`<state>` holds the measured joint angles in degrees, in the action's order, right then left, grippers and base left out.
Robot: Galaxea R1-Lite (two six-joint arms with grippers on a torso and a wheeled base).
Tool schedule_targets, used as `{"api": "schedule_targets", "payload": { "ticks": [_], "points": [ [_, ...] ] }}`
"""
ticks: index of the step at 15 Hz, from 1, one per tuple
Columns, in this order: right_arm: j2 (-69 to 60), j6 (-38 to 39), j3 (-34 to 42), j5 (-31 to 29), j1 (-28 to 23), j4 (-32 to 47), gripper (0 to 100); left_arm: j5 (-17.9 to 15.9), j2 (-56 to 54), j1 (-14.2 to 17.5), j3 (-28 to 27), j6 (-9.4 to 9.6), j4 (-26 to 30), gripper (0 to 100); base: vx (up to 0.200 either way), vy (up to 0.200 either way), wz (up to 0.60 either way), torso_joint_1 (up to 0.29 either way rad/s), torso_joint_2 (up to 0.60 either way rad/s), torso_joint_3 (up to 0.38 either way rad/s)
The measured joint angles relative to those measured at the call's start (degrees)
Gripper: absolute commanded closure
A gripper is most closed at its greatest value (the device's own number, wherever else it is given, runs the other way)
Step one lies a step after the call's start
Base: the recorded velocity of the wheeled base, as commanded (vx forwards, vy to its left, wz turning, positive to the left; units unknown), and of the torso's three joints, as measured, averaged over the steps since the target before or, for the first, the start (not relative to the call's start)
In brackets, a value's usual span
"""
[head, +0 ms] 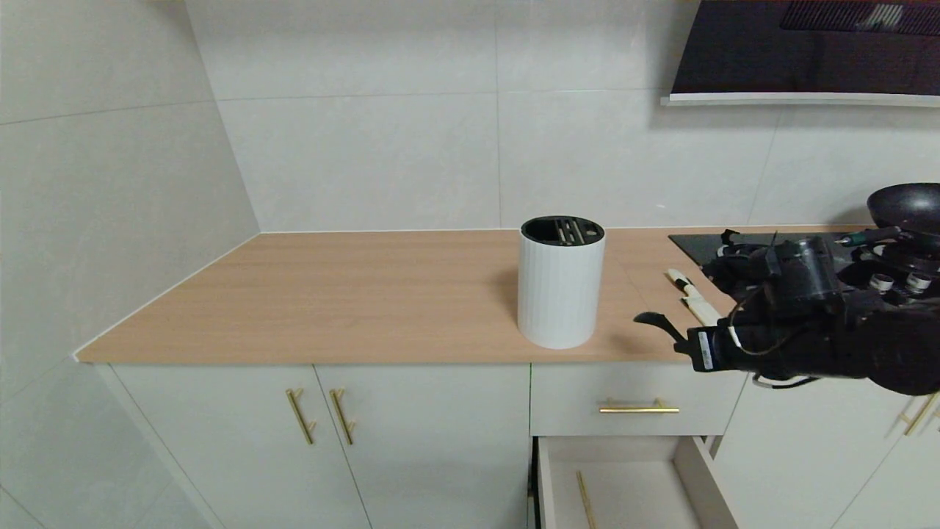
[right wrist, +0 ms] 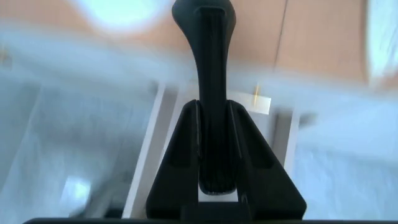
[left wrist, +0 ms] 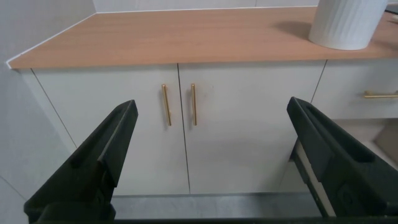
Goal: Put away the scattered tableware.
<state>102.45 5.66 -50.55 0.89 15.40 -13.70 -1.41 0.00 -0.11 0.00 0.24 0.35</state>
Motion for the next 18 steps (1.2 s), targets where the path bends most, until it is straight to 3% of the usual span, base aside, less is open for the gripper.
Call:
{"api": "schedule_targets", "payload": {
  "ticks": [4,10,18],
  "points": [
    [-6.17,0.06,9.63,0.04,2.46,-0.72,100,0.0,0.0,0.01,0.0,0.02,-0.02,0,0.0,0.0,0.0,0.0,0.0,0.0],
    [-7.03,-0.33,12.3,0.06,3.71,-1.01,100,0.0,0.0,0.04,0.0,0.02,-0.02,0,0.0,0.0,0.0,-0.015,0.03,0.02],
    [-6.92,-1.83,13.57,0.06,3.84,-1.56,100,0.0,0.0,0.04,0.0,0.02,0.0,0,0.0,0.0,0.0,-0.212,0.47,0.262]
  ]
}}
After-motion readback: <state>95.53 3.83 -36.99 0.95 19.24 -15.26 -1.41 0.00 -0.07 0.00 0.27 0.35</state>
